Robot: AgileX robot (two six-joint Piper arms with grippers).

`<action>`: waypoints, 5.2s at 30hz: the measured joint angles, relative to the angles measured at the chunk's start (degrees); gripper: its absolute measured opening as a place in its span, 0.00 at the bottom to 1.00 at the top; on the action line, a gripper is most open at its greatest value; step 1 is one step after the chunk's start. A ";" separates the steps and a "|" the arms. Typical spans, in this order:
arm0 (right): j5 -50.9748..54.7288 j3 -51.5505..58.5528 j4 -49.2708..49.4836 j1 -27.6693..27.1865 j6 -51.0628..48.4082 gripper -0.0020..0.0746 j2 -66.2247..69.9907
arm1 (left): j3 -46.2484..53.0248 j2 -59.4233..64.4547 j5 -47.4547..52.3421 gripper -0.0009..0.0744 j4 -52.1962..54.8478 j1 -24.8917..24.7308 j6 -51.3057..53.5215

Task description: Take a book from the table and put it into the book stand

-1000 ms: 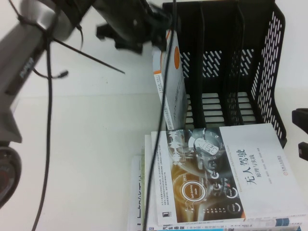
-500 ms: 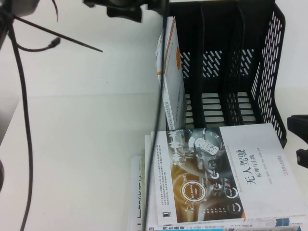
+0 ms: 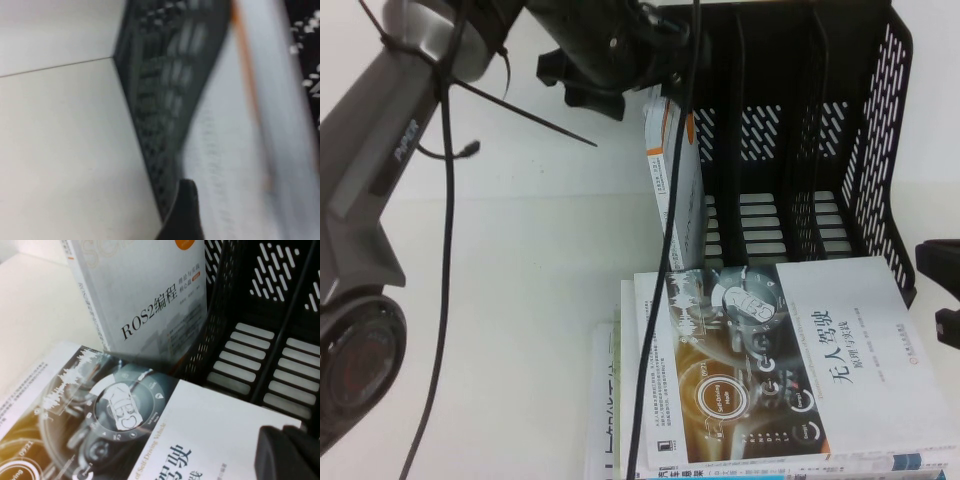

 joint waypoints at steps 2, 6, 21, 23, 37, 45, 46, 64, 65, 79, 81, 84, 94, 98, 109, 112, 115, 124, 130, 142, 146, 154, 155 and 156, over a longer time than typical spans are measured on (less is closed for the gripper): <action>0.00 0.00 0.00 0.00 0.00 0.03 0.00 | 0.00 0.31 0.00 0.77 1.69 0.00 -0.36; -0.12 0.00 0.10 0.00 0.00 0.03 0.00 | 0.00 0.31 0.00 0.77 2.68 0.00 -0.59; -0.62 0.00 0.10 0.00 0.00 0.03 0.00 | 0.00 4.81 0.00 0.15 -0.76 0.00 -0.33; -0.77 0.00 0.10 0.00 -0.21 0.03 0.00 | 0.00 4.81 -0.12 0.15 -0.76 0.00 -0.58; -2.27 0.00 0.23 0.00 -0.50 0.03 0.00 | 0.32 4.70 -5.24 0.15 0.35 -0.03 -4.42; -2.50 0.00 0.25 0.00 -0.64 0.03 0.00 | 0.32 4.70 -6.20 0.15 1.40 -0.13 -5.35; -2.50 0.00 0.25 0.00 -0.64 0.03 0.00 | 0.32 4.70 -6.20 0.15 1.40 -0.13 -5.35; 1.23 0.00 0.25 0.00 -0.64 0.03 -7.96 | -9.61 4.32 -3.83 0.57 -1.75 -0.13 -3.63; 1.99 0.00 0.25 0.00 -0.44 0.03 -9.63 | -11.14 3.81 -2.70 0.52 -0.73 -0.13 -3.03; 10.73 10.79 -11.83 0.00 13.77 0.03 -34.39 | -18.35 -8.61 -0.01 0.02 -2.95 -1.27 12.83; 10.36 13.53 -17.31 0.00 18.26 0.03 -37.74 | -18.35 -10.90 -0.01 0.01 -3.86 -2.03 13.41; 13.16 16.46 -25.72 0.00 25.29 0.03 -42.31 | -18.35 -14.22 -0.01 0.01 -5.64 -2.48 14.44; 24.75 18.81 -31.61 0.00 38.19 0.03 -46.99 | -17.93 -24.00 -0.01 0.01 -7.73 -3.26 21.47; 24.87 18.81 -31.61 0.00 38.32 0.03 -46.99 | -10.95 -28.54 -0.01 0.01 -9.96 -3.48 25.99; 24.96 18.81 -31.61 0.00 38.32 0.03 -46.99 | 38.09 -53.01 -20.68 0.01 -6.91 -3.48 32.53; 24.96 18.81 -31.61 0.00 38.32 0.03 -46.99 | 54.31 -60.36 -34.51 0.01 -7.99 -3.48 34.99; 24.96 18.81 -31.61 0.00 38.32 0.03 -46.99 | 67.51 -67.02 -48.16 0.01 -9.56 -3.48 37.48; 24.96 18.91 -31.61 0.00 38.32 0.03 -46.99 | 85.82 -76.39 -63.29 0.01 -10.22 -3.48 40.29; 24.96 18.91 -31.61 0.00 38.32 0.03 -46.99 | 88.10 -76.28 -63.17 0.01 -9.58 -3.36 41.43; 24.96 18.91 -31.61 0.00 38.32 0.03 -46.99 | 90.45 -77.66 -60.05 0.01 1.25 -0.16 43.70; 24.96 18.91 -31.61 0.00 38.32 0.03 -46.99 | 97.67 -82.13 -60.10 0.01 1.55 5.49 43.45; 24.96 18.91 -31.61 0.00 38.32 0.03 -46.99 | 123.72 -100.52 -73.75 0.01 -3.97 20.67 39.53; 24.96 18.91 -31.61 0.00 38.32 0.03 -46.99 | 126.10 -103.48 -75.04 0.01 -4.05 21.60 39.53; 24.96 18.91 -31.61 0.00 38.32 0.03 -46.99 | 128.92 -106.36 -76.10 0.01 -4.18 22.65 39.53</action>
